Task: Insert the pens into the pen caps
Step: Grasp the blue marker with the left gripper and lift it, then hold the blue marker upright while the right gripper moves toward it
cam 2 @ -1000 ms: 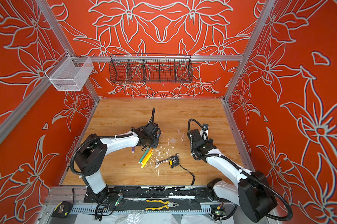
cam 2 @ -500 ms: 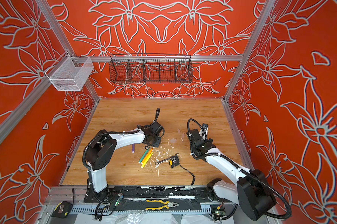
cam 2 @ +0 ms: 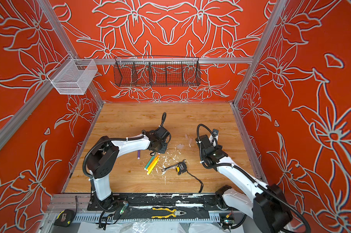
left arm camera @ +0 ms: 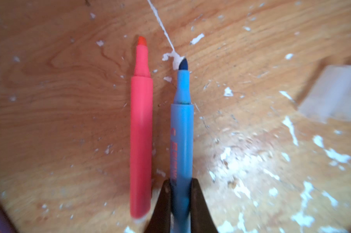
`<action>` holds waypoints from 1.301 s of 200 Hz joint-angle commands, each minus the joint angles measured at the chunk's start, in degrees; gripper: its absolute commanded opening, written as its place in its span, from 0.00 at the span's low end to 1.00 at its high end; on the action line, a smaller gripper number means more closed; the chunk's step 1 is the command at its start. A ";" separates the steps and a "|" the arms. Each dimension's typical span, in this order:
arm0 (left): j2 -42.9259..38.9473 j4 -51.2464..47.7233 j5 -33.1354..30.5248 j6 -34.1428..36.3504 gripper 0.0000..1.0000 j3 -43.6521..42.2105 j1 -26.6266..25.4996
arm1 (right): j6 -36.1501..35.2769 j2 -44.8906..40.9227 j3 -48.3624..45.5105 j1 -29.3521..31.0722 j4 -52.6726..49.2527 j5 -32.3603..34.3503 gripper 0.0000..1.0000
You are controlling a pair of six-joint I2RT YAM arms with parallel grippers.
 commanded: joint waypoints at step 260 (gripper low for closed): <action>-32.14 22.17 20.18 -0.65 0.00 -17.69 -8.27 | 21.05 1.01 -2.22 17.67 36.97 -37.49 0.44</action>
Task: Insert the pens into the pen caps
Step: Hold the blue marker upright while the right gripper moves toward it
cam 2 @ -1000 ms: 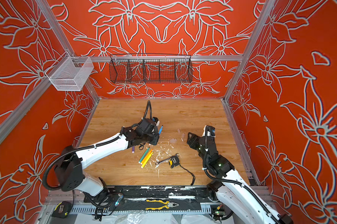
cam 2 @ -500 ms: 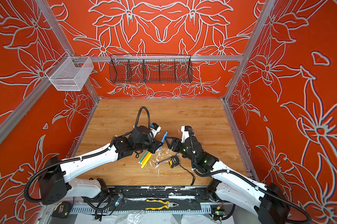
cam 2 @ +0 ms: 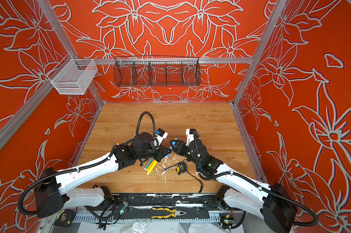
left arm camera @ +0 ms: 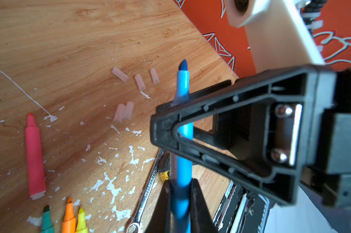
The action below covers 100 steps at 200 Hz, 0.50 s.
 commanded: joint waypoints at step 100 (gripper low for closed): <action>4.44 3.09 -0.46 0.68 0.19 -0.10 -0.33 | 2.69 1.11 1.36 2.22 1.11 -0.21 0.00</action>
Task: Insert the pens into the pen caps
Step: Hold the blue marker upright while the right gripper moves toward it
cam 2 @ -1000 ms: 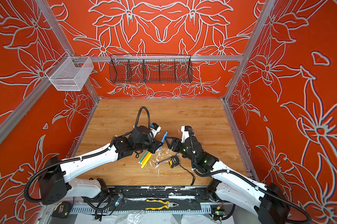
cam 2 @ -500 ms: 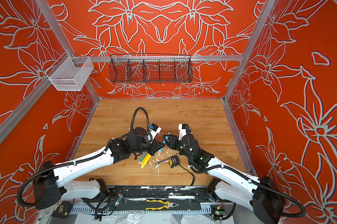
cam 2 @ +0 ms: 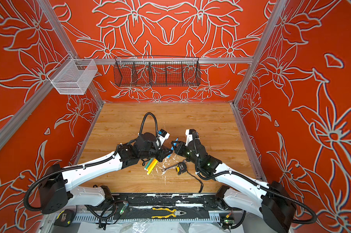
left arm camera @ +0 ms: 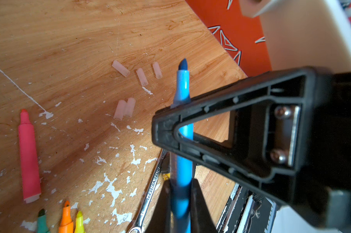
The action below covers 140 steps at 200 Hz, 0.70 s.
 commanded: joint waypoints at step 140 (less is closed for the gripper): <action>2.22 0.28 -6.45 -0.42 0.00 0.69 -0.31 | 0.05 -2.36 1.53 7.48 -0.73 6.37 0.25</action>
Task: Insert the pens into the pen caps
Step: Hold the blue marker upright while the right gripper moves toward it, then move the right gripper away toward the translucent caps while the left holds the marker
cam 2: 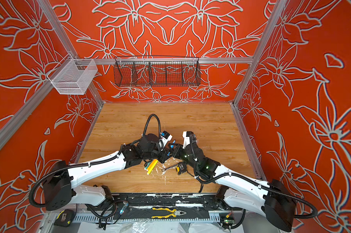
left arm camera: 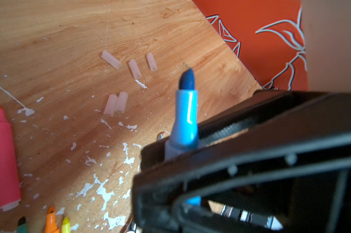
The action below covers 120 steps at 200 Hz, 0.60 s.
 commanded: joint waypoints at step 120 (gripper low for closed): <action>-16.36 -25.82 -26.25 -1.92 0.00 -0.69 0.55 | -11.65 -15.92 3.64 0.90 -29.75 25.76 0.64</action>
